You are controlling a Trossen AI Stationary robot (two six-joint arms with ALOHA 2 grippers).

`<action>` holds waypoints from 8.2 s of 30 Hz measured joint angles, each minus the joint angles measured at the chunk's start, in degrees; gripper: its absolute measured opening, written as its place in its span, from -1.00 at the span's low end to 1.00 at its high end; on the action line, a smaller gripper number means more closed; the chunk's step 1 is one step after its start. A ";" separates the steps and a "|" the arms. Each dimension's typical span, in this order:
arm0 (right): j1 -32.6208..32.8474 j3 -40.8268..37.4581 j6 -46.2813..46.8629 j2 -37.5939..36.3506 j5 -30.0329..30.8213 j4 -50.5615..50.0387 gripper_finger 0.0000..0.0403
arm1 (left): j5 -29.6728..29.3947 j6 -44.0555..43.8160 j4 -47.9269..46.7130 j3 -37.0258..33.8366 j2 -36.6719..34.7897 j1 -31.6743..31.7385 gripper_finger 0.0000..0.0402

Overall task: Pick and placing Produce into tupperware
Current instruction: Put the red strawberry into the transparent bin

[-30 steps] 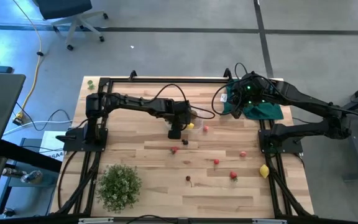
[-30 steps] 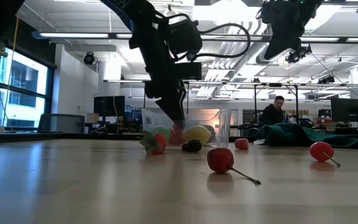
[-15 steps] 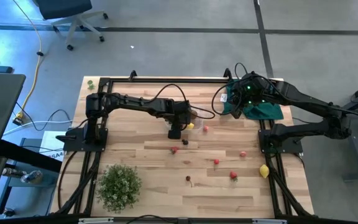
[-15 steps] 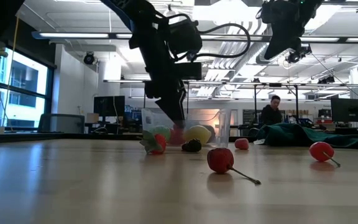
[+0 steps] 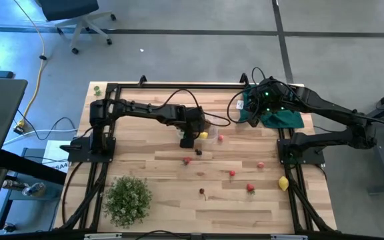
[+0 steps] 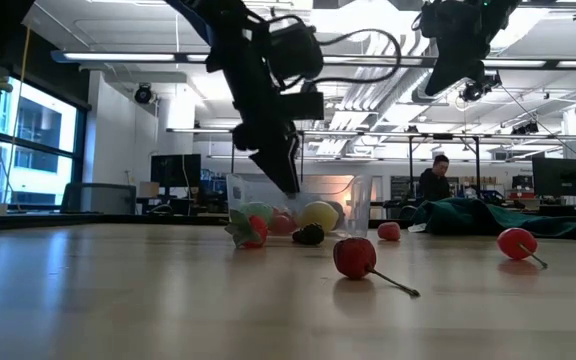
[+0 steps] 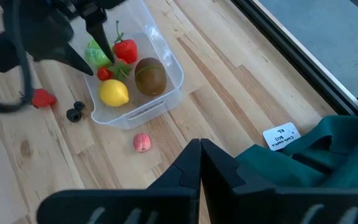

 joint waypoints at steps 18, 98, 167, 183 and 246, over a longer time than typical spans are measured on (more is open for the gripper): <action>0.00 0.00 0.00 -0.01 0.01 -0.01 -1.00 | -2.83 -4.23 -11.46 -0.12 -13.71 -7.10 -0.12; -0.01 0.02 0.00 -0.02 0.01 0.25 -1.00 | -7.64 -30.98 3.43 -11.04 -4.24 -20.98 -0.12; 0.00 0.02 0.00 0.00 0.00 0.40 -1.00 | -2.89 -28.28 5.71 -10.95 1.22 -19.50 0.07; 0.00 0.02 0.00 -0.01 0.00 0.40 -1.00 | -3.18 -29.78 5.37 -10.99 1.22 -19.50 -0.32; 0.00 0.02 0.00 0.00 0.00 0.45 -1.00 | -1.94 -10.73 -2.88 5.57 5.37 5.27 -0.27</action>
